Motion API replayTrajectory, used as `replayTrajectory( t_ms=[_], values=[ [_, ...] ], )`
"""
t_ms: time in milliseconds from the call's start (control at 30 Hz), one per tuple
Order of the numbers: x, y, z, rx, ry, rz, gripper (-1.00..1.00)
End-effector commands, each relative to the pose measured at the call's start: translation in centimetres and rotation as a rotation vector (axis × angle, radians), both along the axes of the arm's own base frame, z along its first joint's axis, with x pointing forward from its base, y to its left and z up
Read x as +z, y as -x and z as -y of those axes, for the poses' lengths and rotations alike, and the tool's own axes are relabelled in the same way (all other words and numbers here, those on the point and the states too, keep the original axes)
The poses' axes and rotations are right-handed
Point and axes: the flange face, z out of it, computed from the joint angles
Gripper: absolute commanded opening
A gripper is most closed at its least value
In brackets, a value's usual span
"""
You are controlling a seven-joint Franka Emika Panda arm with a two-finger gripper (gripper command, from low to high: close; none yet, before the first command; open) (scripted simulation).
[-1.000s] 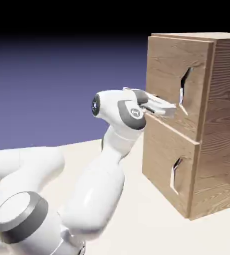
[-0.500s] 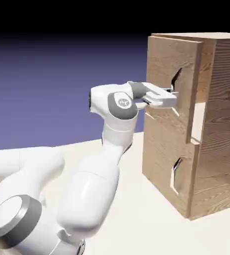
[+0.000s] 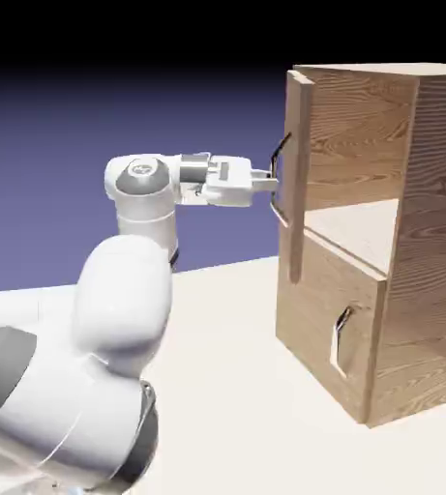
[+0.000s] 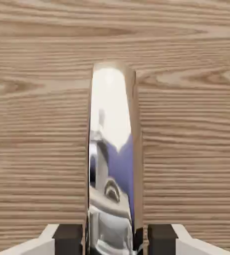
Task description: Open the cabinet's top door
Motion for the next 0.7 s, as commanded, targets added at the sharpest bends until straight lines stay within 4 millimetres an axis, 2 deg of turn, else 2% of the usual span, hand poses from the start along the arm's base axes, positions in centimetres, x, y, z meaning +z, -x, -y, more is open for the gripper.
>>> replayTrajectory(
  t_ms=[0,367,667],
  values=[
    [0.0,0.4,-0.6,-0.018,0.000,0.000,-1.00],
    [0.0,4.2,-7.4,-0.249,0.000,0.000,-1.00],
    [0.0,6.0,-13.6,-0.439,0.000,0.000,-1.00]
  ],
)
